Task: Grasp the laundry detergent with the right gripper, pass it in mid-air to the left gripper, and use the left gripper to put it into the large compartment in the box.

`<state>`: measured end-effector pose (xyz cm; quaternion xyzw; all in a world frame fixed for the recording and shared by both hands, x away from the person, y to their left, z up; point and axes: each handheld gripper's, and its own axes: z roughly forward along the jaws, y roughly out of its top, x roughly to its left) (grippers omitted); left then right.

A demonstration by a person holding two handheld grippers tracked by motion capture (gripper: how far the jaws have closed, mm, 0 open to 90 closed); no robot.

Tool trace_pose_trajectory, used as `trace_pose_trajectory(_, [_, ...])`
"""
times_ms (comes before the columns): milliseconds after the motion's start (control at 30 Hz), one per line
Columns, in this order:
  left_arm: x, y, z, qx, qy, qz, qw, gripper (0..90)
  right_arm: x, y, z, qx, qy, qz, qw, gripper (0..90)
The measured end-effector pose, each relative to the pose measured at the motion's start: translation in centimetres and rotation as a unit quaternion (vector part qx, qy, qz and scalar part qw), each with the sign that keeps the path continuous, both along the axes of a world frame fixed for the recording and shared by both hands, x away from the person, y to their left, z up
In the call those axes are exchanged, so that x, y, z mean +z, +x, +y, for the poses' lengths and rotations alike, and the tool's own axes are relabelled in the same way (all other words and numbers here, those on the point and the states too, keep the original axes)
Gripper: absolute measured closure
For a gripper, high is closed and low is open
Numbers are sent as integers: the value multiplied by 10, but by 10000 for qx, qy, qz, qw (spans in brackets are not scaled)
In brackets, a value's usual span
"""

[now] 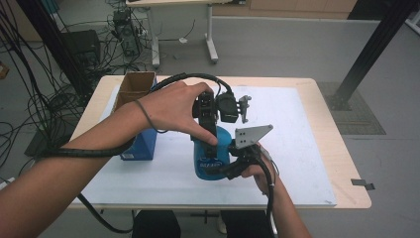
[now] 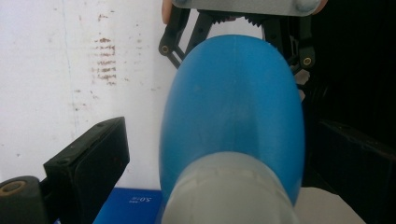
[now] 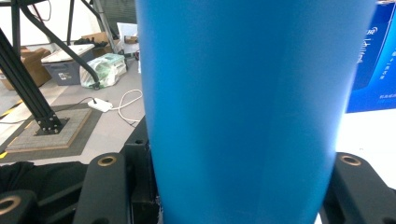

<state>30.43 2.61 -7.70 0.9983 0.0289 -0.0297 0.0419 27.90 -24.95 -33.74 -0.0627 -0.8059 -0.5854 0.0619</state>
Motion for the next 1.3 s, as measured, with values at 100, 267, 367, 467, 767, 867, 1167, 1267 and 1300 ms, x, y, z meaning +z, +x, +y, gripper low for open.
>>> trace_pose_trajectory(100, [-2,0,0,9,9,-1,10000,64,0,0,0,-4,-4,0,10000,416])
trace_pose_trajectory(267, [-4,0,0,18,10,21,10000,75,1,0,0,0,-8,-1,10000,416])
trace_pose_trajectory(367, [-3,1,1,27,3,10,10000,86,1,-1,1,12,4,-10,10000,417])
trace_pose_trajectory(467, [-3,2,1,31,-13,16,10000,109,1,-1,1,9,-3,-10,10000,417])
trace_pose_trajectory(767, [-1,1,1,25,3,-5,10000,183,1,-1,1,6,-1,-8,10000,416])
trace_pose_trajectory(867, [-2,1,0,6,20,-6,10000,216,1,0,1,21,2,-14,10000,416])
trace_pose_trajectory(1167, [-1,0,-1,-8,38,-2,10000,266,1,-1,1,24,8,-20,10000,417])
trace_pose_trajectory(1267, [-1,1,-2,-15,42,-2,10000,280,1,-1,1,23,3,-18,10000,417])
trace_pose_trajectory(1300, [-2,1,-2,-16,34,4,10000,284,0,-1,1,21,6,-7,10000,416])
